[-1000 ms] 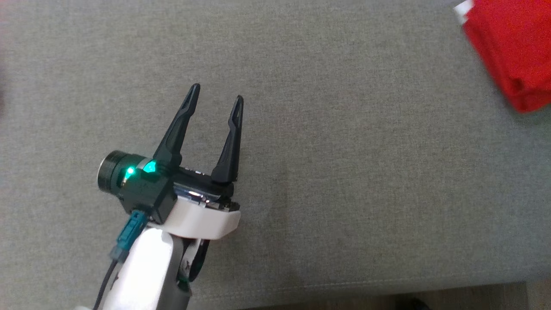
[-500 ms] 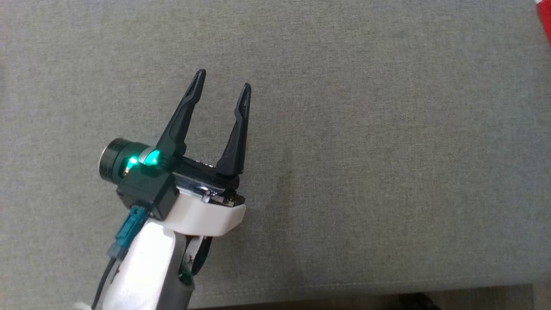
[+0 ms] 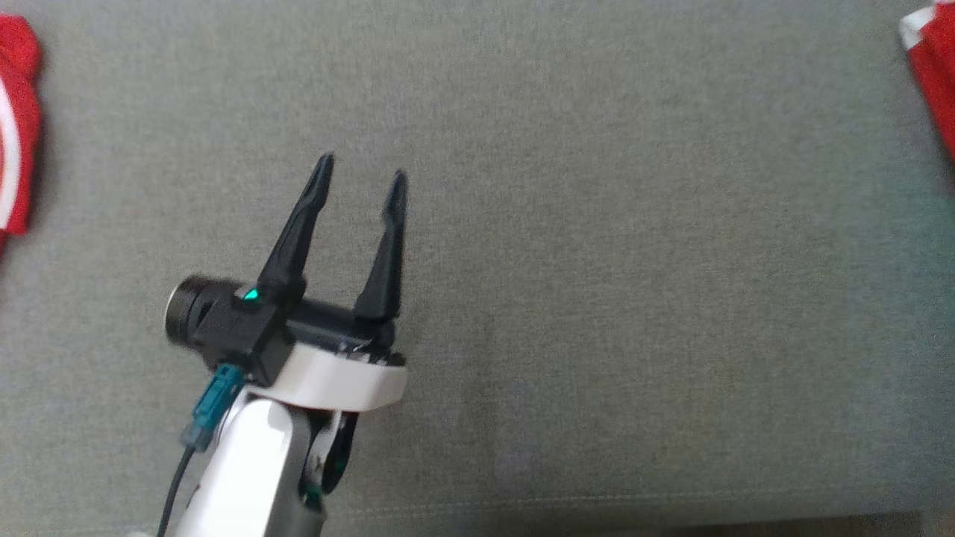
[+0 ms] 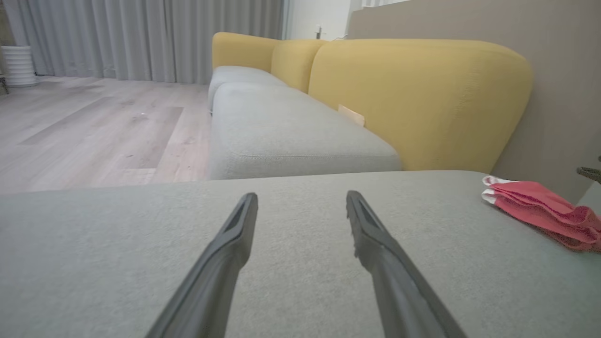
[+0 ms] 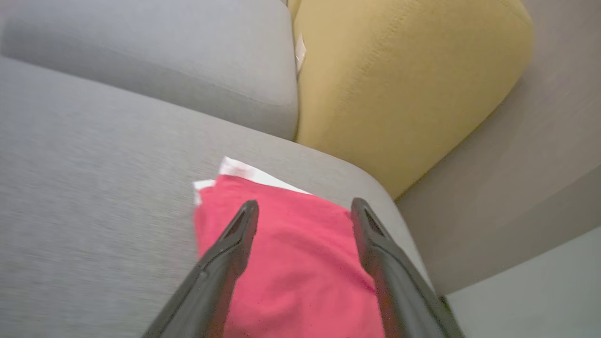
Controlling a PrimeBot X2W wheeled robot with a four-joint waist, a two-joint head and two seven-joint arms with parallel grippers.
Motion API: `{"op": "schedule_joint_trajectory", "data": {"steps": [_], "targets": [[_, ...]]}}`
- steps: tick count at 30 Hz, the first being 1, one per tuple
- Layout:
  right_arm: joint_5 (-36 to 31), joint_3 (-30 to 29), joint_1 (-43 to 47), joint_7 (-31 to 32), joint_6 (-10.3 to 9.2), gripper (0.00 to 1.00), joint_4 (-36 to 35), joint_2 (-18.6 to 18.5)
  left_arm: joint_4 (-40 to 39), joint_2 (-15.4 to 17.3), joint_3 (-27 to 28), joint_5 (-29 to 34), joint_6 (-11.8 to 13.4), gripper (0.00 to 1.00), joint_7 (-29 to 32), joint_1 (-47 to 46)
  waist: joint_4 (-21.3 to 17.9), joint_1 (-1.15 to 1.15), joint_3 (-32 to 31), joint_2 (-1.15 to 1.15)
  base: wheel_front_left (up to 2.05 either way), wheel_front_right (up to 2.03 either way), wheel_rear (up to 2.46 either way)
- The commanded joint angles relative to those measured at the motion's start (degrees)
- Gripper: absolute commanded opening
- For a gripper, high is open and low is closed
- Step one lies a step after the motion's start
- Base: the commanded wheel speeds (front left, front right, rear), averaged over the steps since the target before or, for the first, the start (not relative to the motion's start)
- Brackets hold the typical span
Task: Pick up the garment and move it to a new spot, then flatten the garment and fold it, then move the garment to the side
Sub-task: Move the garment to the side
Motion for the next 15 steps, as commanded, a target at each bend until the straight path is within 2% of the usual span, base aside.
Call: {"op": "schedule_joint_trajectory", "data": {"steps": [1, 5, 12, 15], "targets": [[2.37, 1.96, 1.98, -2.04, -0.05, 1.0, -1.46, 1.31, -0.41, 0.14, 2.72, -0.33, 0.64, 1.0, -0.29, 1.42, -0.29, 0.0, -4.12, 0.0, 0.0, 0.0, 0.0], [8.13, 6.97, 4.04, -7.57, -0.05, 1.0, 0.95, 7.82, 3.41, 0.14, 4.8, 0.16, 1.95, 1.0, -0.29, 4.36, -0.36, 0.0, -9.58, 0.0, 0.0, 0.0, 0.0], [14.68, 16.9, 8.95, -21.31, -0.05, 1.0, 9.87, 15.03, 8.43, 0.14, 7.9, -0.44, 2.78, 1.0, -0.29, 10.46, 0.58, 0.0, -18.94, 0.0, 0.0, 0.0, 0.0], [15.57, 20.42, 11.07, -23.37, -0.05, 1.0, 11.7, 17.84, 10.15, 0.14, 8.99, -0.47, 2.95, 1.0, -0.29, 13.27, 1.27, 0.0, -22.35, 0.0, 0.0, 0.0, 0.0]]}}
